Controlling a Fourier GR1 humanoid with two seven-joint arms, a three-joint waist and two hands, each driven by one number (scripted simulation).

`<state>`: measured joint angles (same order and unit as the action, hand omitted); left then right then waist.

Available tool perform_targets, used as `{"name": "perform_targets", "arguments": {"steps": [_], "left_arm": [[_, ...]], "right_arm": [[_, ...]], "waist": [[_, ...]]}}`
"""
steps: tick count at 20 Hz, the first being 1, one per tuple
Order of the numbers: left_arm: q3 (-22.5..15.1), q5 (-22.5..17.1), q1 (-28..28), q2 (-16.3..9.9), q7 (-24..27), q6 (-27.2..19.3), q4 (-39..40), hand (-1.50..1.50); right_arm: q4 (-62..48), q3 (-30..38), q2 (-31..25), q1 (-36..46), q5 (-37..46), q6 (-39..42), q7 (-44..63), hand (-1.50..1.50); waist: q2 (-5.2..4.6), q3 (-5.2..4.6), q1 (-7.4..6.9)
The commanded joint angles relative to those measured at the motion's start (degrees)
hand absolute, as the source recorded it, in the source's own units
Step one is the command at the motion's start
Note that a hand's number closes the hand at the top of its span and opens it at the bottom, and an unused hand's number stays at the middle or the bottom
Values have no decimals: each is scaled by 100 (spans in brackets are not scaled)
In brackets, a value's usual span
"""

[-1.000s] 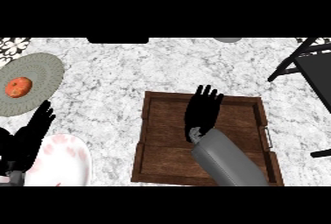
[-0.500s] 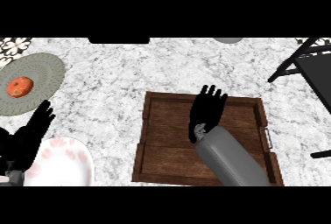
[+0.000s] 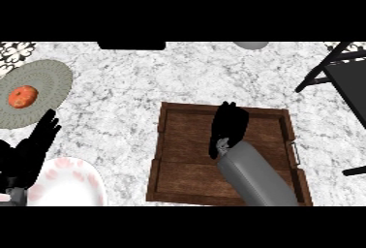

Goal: Pick the lemon from the tray and place it in the tiered shelf

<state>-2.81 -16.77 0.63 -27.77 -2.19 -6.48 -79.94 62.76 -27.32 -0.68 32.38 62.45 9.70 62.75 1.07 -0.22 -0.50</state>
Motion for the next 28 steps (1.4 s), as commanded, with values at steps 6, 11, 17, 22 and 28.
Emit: {"name": "perform_targets", "arguments": {"steps": [6, 11, 17, 22, 28], "left_arm": [[119, 181, -145, 180, 63, 139, 347, 0], [230, 35, -48, 84, -51, 78, 61, 0], [202, 33, -235, 51, -273, 175, -58, 0], [124, 186, 237, 170, -138, 108, -255, 0], [238, 154, 253, 112, -76, 262, -41, 0]], "right_arm": [[305, -338, 65, 6, 668, 358, 679, 150], [-62, 2026, -855, 353, 201, -773, 553, 150], [-628, 2942, -1142, 918, 389, -1337, 631, 150], [133, 3024, -998, 1106, 837, -1301, 1119, 150], [1321, 3436, -746, 1428, 1064, -1244, 1377, 150]], "waist": [[-100, 20, 53], [-161, 34, 108], [-150, 28, -32], [-86, 22, 10], [-53, 18, 92]]}}
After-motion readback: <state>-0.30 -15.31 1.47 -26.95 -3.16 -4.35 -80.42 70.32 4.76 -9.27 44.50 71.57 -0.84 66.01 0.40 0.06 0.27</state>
